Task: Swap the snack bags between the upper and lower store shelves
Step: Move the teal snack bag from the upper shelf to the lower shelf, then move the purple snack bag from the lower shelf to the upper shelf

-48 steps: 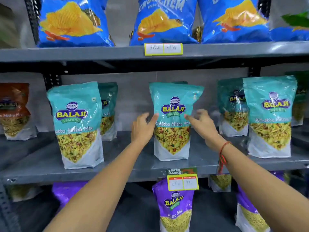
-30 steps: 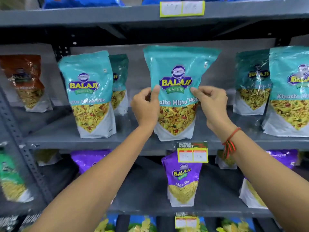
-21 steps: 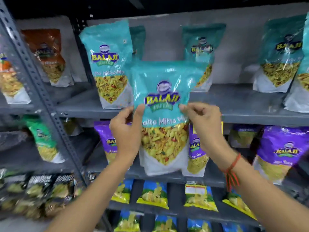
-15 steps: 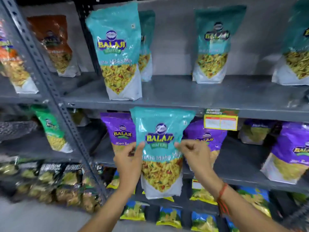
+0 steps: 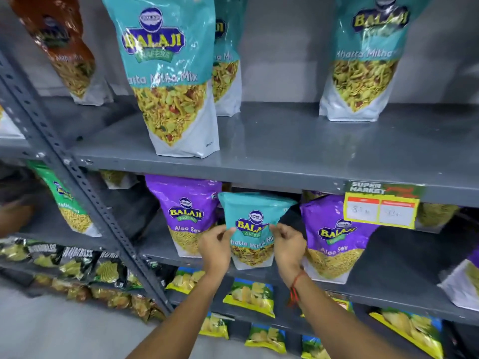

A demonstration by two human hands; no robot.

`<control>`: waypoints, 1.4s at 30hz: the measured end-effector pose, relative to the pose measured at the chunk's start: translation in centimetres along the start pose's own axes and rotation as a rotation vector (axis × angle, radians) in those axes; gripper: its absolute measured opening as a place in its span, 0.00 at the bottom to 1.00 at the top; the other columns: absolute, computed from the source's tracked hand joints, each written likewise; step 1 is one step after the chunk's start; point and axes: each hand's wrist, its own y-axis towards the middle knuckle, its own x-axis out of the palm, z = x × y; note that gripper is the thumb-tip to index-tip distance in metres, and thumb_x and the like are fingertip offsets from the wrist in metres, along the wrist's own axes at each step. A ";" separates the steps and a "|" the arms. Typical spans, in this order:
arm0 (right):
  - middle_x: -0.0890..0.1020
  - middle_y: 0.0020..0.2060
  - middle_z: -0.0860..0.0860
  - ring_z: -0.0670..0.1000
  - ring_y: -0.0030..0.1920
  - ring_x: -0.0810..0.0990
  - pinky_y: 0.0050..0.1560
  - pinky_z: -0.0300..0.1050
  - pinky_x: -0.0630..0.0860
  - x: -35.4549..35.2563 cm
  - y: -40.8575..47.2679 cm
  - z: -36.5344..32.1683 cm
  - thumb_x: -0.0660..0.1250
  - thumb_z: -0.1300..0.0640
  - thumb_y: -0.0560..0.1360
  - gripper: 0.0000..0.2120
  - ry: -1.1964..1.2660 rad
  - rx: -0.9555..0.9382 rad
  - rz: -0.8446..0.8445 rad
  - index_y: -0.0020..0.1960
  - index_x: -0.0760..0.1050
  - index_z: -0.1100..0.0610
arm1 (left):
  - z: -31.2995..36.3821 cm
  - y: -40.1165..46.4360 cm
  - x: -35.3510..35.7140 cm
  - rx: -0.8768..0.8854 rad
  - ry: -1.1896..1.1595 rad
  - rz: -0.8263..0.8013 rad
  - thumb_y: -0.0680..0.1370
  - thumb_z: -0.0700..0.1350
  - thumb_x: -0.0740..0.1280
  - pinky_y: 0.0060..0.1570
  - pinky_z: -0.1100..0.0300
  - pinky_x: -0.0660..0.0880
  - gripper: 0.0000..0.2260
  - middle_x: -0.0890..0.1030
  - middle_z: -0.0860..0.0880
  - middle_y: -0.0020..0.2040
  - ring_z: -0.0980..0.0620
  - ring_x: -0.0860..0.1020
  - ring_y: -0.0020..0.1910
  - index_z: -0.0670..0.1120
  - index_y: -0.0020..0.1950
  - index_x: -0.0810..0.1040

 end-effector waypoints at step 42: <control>0.75 0.21 0.42 0.38 0.26 0.69 0.29 0.32 0.66 -22.1 -5.5 2.8 0.71 0.61 0.77 0.21 0.053 -0.209 0.035 0.27 0.72 0.48 | 5.1 -16.3 5.0 0.107 -0.134 -0.201 0.75 0.61 0.63 0.32 0.58 0.70 0.16 0.77 0.54 0.28 0.57 0.74 0.28 0.50 0.38 0.78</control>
